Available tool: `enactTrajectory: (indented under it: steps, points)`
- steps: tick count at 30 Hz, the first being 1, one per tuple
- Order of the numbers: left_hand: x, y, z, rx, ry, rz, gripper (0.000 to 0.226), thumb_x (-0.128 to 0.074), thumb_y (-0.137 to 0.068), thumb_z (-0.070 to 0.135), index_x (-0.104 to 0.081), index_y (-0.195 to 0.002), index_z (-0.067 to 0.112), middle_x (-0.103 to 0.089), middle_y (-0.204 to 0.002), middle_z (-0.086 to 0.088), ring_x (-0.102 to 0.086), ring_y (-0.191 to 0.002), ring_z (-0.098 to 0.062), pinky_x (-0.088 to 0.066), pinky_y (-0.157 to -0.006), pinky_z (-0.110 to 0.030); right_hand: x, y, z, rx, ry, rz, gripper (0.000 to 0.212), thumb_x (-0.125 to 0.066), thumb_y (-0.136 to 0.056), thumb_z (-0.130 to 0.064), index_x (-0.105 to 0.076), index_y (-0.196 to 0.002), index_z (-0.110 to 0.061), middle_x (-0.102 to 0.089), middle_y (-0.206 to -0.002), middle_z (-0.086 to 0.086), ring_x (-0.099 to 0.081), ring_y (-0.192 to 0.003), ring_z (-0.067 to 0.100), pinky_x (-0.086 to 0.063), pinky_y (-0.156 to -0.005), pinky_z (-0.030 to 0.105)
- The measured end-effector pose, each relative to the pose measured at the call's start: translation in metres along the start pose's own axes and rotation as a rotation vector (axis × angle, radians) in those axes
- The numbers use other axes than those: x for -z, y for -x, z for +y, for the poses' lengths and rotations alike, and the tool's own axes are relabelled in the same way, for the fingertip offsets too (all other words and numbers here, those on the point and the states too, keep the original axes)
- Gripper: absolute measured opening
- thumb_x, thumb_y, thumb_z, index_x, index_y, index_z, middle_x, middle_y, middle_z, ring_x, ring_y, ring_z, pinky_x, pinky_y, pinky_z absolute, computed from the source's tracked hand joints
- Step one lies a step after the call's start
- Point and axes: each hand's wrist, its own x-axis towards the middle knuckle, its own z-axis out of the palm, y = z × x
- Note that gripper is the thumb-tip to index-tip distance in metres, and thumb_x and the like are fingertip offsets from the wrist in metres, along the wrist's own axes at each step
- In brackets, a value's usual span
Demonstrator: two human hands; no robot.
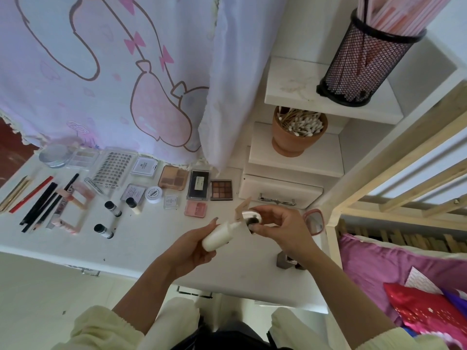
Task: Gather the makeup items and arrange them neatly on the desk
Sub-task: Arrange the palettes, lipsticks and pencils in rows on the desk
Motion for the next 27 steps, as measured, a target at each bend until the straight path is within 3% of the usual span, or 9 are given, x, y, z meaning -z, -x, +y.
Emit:
enactTrajectory:
  steps: [3, 6, 8, 12, 16, 22, 27]
  points:
    - [0.005, -0.001, -0.004, -0.031, -0.009, -0.031, 0.043, -0.063, -0.084, 0.029, -0.062, -0.122, 0.010, -0.071, -0.102, -0.013, -0.070, -0.090, -0.033, -0.059, -0.065, -0.024, -0.006, -0.002, 0.012, -0.062, 0.197, 0.090, 0.028, -0.078, -0.076, -0.003, -0.069, -0.093, -0.023, -0.071, -0.085, -0.009, -0.068, -0.078, 0.008, -0.056, -0.074, 0.025]
    - [0.009, -0.005, -0.012, -0.040, -0.142, -0.005, 0.048, -0.072, -0.077, 0.023, -0.062, -0.121, 0.006, -0.069, -0.113, -0.016, -0.066, -0.107, -0.034, -0.057, -0.086, -0.033, -0.016, -0.002, 0.031, -0.122, 0.456, 0.071, 0.017, -0.074, -0.081, -0.015, -0.070, -0.097, -0.019, -0.068, -0.088, -0.005, -0.064, -0.082, 0.013, -0.054, -0.077, 0.031]
    - [0.011, -0.010, -0.018, -0.066, -0.233, 0.090, 0.054, -0.079, -0.069, 0.025, -0.064, -0.118, 0.008, -0.071, -0.110, -0.011, -0.067, -0.106, -0.029, -0.056, -0.087, -0.035, -0.025, -0.001, 0.043, -0.144, 0.594, 0.038, 0.015, -0.069, -0.084, -0.018, -0.068, -0.099, -0.015, -0.068, -0.094, -0.001, -0.061, -0.086, 0.016, -0.048, -0.077, 0.030]
    - [0.003, -0.021, -0.030, -0.160, -0.492, 0.317, 0.039, -0.087, -0.066, 0.027, -0.067, -0.096, 0.012, -0.073, -0.091, -0.005, -0.069, -0.088, -0.021, -0.056, -0.074, -0.029, -0.046, 0.001, 0.068, -0.249, 0.807, -0.028, 0.017, -0.055, -0.091, -0.018, -0.061, -0.104, -0.009, -0.064, -0.108, 0.008, -0.056, -0.101, 0.026, -0.037, -0.077, 0.031]
    - [-0.007, -0.032, -0.043, -0.279, -0.786, 0.418, 0.037, -0.088, -0.063, 0.031, -0.058, -0.080, 0.016, -0.067, -0.075, 0.000, -0.061, -0.069, -0.014, -0.047, -0.062, -0.025, -0.054, 0.008, 0.089, -0.301, 0.901, -0.065, 0.023, -0.047, -0.094, -0.011, -0.052, -0.115, -0.010, -0.055, -0.121, 0.007, -0.051, -0.113, 0.024, -0.035, -0.084, 0.030]
    - [-0.022, -0.043, -0.059, -0.363, -0.946, 0.417, 0.031, -0.080, -0.075, 0.029, -0.051, -0.084, 0.023, -0.063, -0.081, 0.009, -0.058, -0.074, -0.007, -0.041, -0.059, -0.012, -0.058, 0.014, 0.096, -0.263, 1.013, -0.073, 0.031, -0.038, -0.098, -0.009, -0.045, -0.128, -0.015, -0.050, -0.127, 0.004, -0.047, -0.120, 0.020, -0.041, -0.087, 0.030]
    - [-0.018, -0.051, -0.065, -0.387, -1.017, 0.397, 0.027, -0.074, -0.081, 0.027, -0.051, -0.094, 0.024, -0.065, -0.084, 0.013, -0.061, -0.077, -0.007, -0.041, -0.062, -0.011, -0.056, 0.018, 0.099, -0.254, 1.067, -0.075, 0.030, -0.034, -0.100, -0.013, -0.044, -0.128, -0.016, -0.054, -0.121, 0.006, -0.055, -0.112, 0.024, -0.045, -0.078, 0.034]
